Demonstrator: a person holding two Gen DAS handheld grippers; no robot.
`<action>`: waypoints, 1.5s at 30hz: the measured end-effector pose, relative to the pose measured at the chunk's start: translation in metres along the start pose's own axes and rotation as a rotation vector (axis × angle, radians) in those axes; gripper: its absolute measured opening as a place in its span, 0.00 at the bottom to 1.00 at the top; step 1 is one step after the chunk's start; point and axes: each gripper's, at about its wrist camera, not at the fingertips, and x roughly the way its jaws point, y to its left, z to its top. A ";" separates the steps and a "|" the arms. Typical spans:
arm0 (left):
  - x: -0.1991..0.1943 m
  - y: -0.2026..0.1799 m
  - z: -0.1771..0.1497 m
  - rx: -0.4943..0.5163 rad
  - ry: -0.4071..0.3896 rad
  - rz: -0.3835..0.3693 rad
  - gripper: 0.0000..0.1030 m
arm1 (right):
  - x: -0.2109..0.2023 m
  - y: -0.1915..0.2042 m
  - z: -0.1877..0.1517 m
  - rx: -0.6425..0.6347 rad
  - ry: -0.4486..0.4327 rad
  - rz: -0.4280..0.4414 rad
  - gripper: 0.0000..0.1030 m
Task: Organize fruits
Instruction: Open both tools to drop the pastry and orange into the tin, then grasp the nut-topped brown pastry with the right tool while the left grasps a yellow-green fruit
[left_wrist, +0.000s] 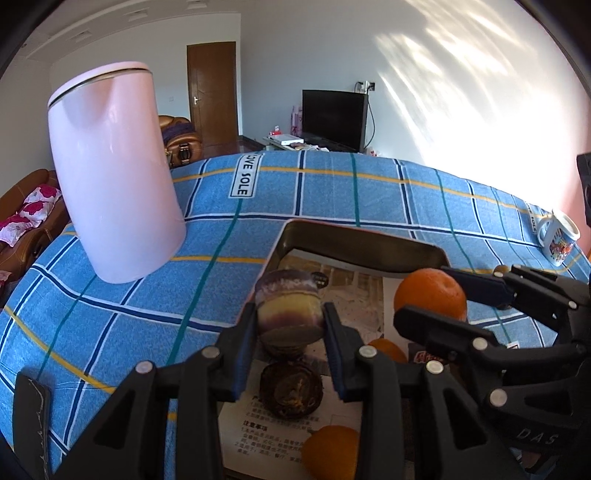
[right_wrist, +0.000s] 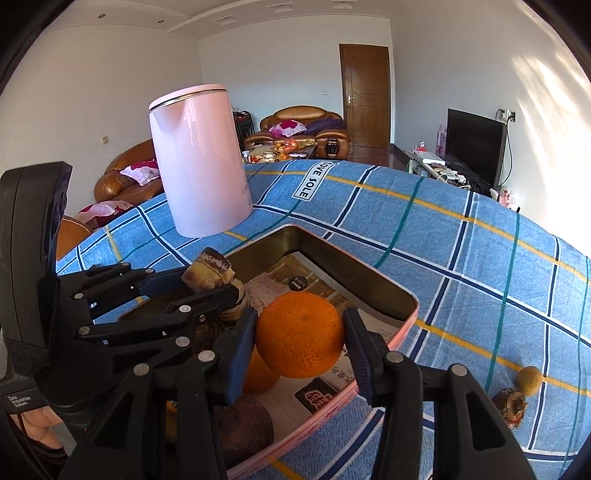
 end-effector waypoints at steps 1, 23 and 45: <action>-0.001 0.000 0.000 0.002 -0.002 0.004 0.36 | 0.000 0.000 -0.001 0.002 0.001 0.008 0.49; -0.023 -0.067 0.018 0.057 -0.042 -0.083 0.73 | -0.069 -0.125 -0.049 0.165 0.061 -0.339 0.65; -0.011 -0.137 0.034 0.168 -0.008 -0.145 0.73 | -0.056 -0.155 -0.060 0.283 0.101 -0.257 0.44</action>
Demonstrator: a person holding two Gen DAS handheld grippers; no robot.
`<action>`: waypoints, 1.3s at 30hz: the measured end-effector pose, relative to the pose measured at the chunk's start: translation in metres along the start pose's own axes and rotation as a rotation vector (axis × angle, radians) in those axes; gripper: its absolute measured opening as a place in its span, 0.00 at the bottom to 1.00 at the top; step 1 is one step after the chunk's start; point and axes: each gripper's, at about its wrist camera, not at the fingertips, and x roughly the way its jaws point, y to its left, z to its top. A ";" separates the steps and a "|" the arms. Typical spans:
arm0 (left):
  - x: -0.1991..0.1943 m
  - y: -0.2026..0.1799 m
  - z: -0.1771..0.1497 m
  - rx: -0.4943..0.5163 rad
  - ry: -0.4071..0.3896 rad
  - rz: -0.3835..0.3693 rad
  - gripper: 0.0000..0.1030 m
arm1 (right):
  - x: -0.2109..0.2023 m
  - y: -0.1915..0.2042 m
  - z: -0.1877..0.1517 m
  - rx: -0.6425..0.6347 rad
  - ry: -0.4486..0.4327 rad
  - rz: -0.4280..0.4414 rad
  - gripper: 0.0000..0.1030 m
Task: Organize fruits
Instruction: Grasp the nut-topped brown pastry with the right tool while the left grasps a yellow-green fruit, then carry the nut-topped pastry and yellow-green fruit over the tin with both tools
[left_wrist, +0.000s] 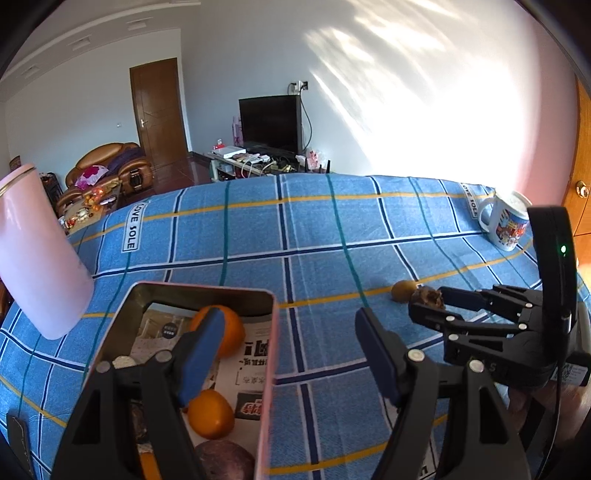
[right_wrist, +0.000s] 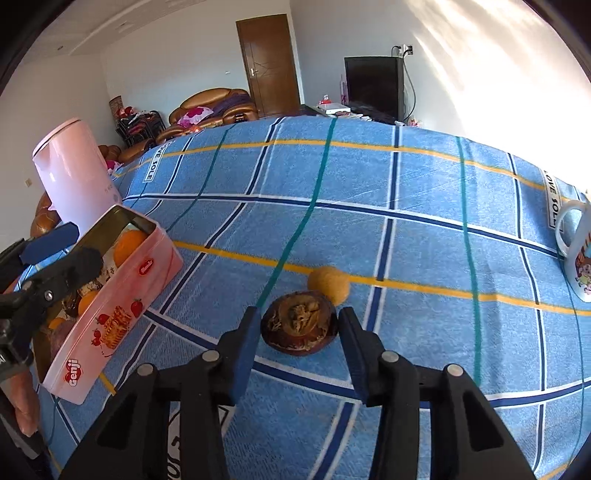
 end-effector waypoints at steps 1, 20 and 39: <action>0.005 -0.006 0.001 0.008 0.011 -0.005 0.73 | -0.004 -0.008 0.001 0.014 -0.012 -0.025 0.44; 0.111 -0.091 0.023 0.031 0.228 -0.203 0.55 | -0.033 -0.099 -0.010 0.206 -0.069 -0.188 0.44; 0.089 -0.093 0.004 0.100 0.179 -0.209 0.30 | -0.030 -0.068 -0.012 0.121 -0.094 -0.118 0.44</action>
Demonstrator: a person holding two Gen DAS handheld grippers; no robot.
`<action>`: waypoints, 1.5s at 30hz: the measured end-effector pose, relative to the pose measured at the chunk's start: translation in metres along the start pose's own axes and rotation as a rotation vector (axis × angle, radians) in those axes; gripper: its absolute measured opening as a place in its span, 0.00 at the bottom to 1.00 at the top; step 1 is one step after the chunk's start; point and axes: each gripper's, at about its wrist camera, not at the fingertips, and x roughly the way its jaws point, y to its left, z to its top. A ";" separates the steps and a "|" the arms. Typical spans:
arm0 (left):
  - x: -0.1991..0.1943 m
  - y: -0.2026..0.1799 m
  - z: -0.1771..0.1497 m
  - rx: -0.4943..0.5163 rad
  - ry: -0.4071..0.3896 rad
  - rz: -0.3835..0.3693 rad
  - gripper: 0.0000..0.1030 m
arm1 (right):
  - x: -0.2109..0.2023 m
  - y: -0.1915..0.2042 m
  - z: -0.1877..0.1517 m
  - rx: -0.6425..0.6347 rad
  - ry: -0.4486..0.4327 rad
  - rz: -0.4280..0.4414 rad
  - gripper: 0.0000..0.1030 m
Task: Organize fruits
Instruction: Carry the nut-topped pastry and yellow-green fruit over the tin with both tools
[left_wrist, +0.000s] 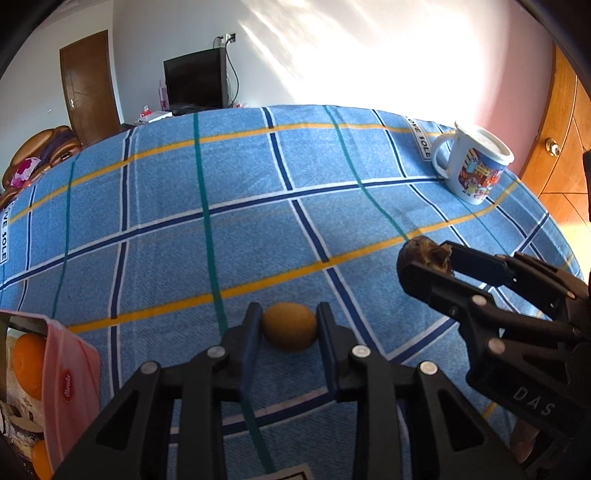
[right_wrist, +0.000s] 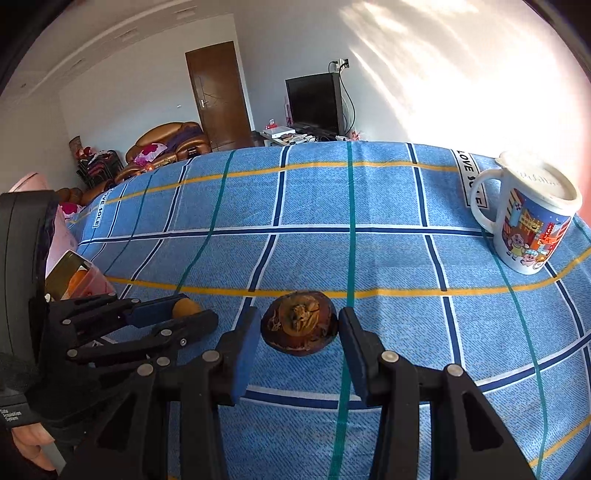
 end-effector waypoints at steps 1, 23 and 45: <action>-0.003 0.000 -0.003 0.001 -0.006 0.002 0.30 | -0.001 0.002 -0.001 0.001 -0.006 0.011 0.44; -0.084 0.032 -0.053 -0.046 -0.153 0.063 0.30 | -0.029 0.050 -0.030 -0.047 -0.015 0.090 0.44; -0.140 0.093 -0.083 -0.134 -0.272 0.189 0.30 | -0.062 0.133 -0.022 -0.191 -0.122 0.195 0.44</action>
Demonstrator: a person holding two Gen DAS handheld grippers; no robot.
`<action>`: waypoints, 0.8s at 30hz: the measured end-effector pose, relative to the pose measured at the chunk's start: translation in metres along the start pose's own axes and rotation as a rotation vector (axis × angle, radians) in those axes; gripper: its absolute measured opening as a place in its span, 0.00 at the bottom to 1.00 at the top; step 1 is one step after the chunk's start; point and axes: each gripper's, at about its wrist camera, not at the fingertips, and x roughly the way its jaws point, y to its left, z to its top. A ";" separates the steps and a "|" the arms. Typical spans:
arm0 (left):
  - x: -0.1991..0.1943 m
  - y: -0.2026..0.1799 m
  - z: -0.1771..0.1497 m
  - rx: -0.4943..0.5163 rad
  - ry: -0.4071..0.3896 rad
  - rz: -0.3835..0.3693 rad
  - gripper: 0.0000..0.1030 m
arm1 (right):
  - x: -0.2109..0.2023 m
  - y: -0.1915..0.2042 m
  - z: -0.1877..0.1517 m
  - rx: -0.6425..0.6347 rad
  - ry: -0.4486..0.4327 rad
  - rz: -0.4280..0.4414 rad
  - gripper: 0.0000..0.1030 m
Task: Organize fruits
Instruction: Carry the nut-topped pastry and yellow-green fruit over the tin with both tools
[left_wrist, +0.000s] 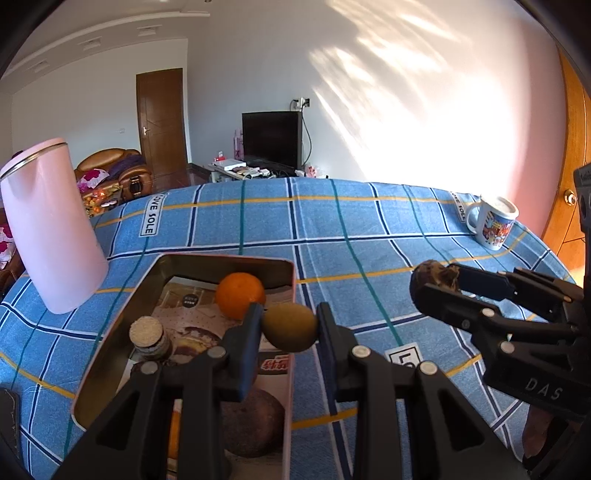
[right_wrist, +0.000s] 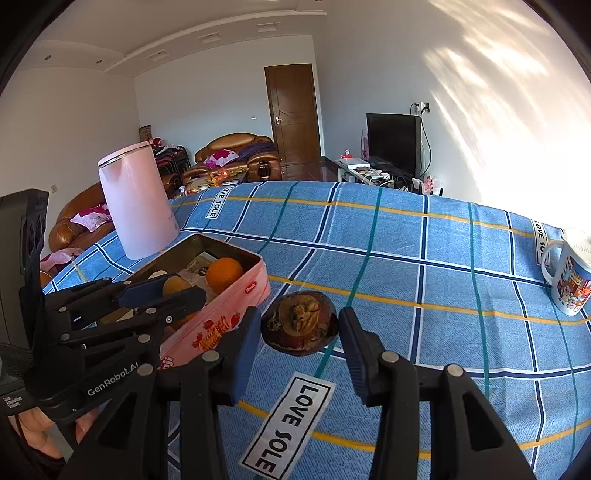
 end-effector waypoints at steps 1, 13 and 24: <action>-0.001 0.002 0.000 -0.002 -0.004 0.005 0.30 | 0.000 0.003 0.001 -0.004 -0.003 0.003 0.44; -0.012 0.028 0.000 -0.026 -0.031 0.056 0.30 | 0.010 0.036 0.019 -0.074 -0.023 0.046 0.44; -0.012 0.055 0.000 -0.057 -0.028 0.095 0.30 | 0.026 0.071 0.034 -0.143 -0.024 0.093 0.44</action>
